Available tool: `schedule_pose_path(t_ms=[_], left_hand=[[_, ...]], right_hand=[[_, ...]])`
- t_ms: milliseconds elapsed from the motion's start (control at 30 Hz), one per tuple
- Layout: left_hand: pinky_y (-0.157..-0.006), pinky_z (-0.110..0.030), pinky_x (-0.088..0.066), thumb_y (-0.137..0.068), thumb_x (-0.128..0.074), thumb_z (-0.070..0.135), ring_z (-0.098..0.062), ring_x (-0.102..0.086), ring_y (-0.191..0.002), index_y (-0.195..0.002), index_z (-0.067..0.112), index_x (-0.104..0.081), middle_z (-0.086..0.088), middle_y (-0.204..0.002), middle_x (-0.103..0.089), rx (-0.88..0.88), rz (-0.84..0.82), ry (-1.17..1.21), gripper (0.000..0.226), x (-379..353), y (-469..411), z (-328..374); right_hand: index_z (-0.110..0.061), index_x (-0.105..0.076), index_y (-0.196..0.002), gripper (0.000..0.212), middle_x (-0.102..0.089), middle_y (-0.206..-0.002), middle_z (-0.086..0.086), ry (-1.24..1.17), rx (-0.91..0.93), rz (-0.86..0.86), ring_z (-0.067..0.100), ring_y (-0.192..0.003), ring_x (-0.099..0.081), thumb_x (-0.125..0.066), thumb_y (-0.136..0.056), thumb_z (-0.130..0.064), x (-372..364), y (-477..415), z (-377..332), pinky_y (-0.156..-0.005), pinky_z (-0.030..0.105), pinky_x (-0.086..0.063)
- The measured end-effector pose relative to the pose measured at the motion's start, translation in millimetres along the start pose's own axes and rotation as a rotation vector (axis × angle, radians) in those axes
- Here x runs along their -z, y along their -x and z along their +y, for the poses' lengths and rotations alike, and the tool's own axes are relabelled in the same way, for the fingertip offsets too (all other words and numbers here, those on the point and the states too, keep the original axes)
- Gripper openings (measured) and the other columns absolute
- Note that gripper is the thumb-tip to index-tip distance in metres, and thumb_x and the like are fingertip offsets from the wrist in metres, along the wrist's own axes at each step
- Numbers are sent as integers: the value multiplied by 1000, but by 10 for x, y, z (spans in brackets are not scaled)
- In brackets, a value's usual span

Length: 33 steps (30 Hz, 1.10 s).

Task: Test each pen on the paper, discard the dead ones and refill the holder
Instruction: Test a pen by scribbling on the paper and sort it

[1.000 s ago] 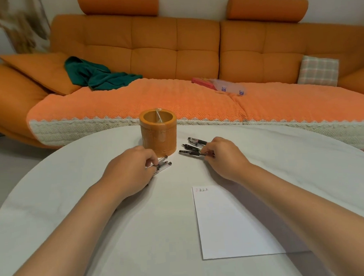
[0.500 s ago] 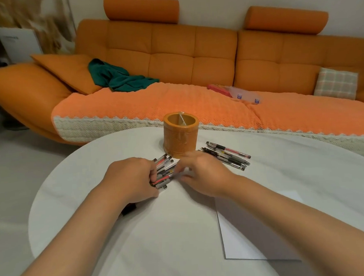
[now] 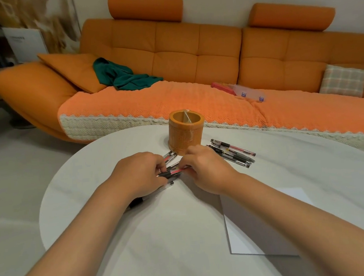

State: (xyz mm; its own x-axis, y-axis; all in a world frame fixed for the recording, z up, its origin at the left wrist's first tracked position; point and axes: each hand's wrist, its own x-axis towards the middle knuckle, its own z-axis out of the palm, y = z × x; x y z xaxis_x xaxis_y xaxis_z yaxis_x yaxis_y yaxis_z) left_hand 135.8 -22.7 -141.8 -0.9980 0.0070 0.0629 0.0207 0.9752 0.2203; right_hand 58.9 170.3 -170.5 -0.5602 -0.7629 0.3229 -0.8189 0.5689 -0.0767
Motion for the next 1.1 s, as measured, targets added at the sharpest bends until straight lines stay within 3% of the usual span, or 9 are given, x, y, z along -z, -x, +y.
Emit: schedule_pose_path(t_ms=[133,333,433,533,633,700,833,933,1100], left_hand=[[-67,-28,-43,-92,-59,46,-11,-57,-93,-107,41,-65,17,-98,-63,-47,77,45,17,-2,-24,168],[-56,-22,-33,-92,-60,50,1,-52,-68,-107,44,-67,23,-73,-57,-128,104,251,17,-233,-39,642],[-59,-26,-39,-89,-64,49,0,-56,-70,-103,44,-62,21,-78,-62,-153,114,365,15,-363,-47,830],[-58,-24,-39,-85,-68,50,-1,-57,-70,-89,39,-61,23,-78,-63,-172,96,435,14,-443,-67,973],[-67,-30,-50,-87,-67,45,-4,-60,-72,-86,38,-66,30,-84,-65,-202,26,478,8,-504,-93,1075],[-73,-29,-52,-89,-67,35,-7,-61,-76,-90,37,-68,31,-89,-65,-214,-4,520,2,-530,-119,1104],[-68,-9,-42,-88,-71,21,-5,-60,-81,-94,39,-70,32,-91,-63,-245,17,574,19,-580,-167,1150],[-68,-7,-40,-87,-73,19,-2,-60,-80,-94,36,-72,32,-86,-64,-253,67,605,19,-623,-191,1179],[-66,-5,-37,-84,-77,17,1,-59,-78,-90,34,-75,35,-80,-64,-280,126,631,18,-655,-215,1212]], right_hand=[[-19,-67,-102,15,-58,-99,2,0,-110,29,25,-93,-52,-61,-89,-13,190,210,147,-76,36,-42],[-25,-57,-113,21,-55,-106,-5,-73,-200,40,16,-98,-52,-50,-93,-23,339,688,254,-80,33,-44],[-28,-57,-117,24,-57,-100,-8,-54,-219,34,15,-92,-54,-42,-98,-28,303,952,298,-72,33,-43],[-35,-56,-118,28,-59,-92,-12,18,-232,18,13,-85,-56,-35,-102,-46,290,1170,358,-65,30,-41],[-39,-61,-111,43,-57,-78,-11,78,-234,35,15,-70,-58,-24,-102,-57,308,1281,444,-51,30,-40],[-37,-64,-108,44,-57,-77,-10,77,-245,53,17,-68,-58,-25,-102,-56,318,1301,500,-49,30,-40],[-28,-64,-104,35,-61,-89,-10,15,-258,59,17,-80,-60,-34,-98,-43,311,1285,534,-58,32,-42],[-28,-63,-108,30,-63,-94,-11,-12,-264,37,15,-85,-59,-36,-100,-41,313,1272,570,-63,31,-37],[-24,-64,-103,31,-63,-91,-9,-77,-247,19,16,-82,-58,-36,-100,-38,314,1267,619,-67,32,-42]])
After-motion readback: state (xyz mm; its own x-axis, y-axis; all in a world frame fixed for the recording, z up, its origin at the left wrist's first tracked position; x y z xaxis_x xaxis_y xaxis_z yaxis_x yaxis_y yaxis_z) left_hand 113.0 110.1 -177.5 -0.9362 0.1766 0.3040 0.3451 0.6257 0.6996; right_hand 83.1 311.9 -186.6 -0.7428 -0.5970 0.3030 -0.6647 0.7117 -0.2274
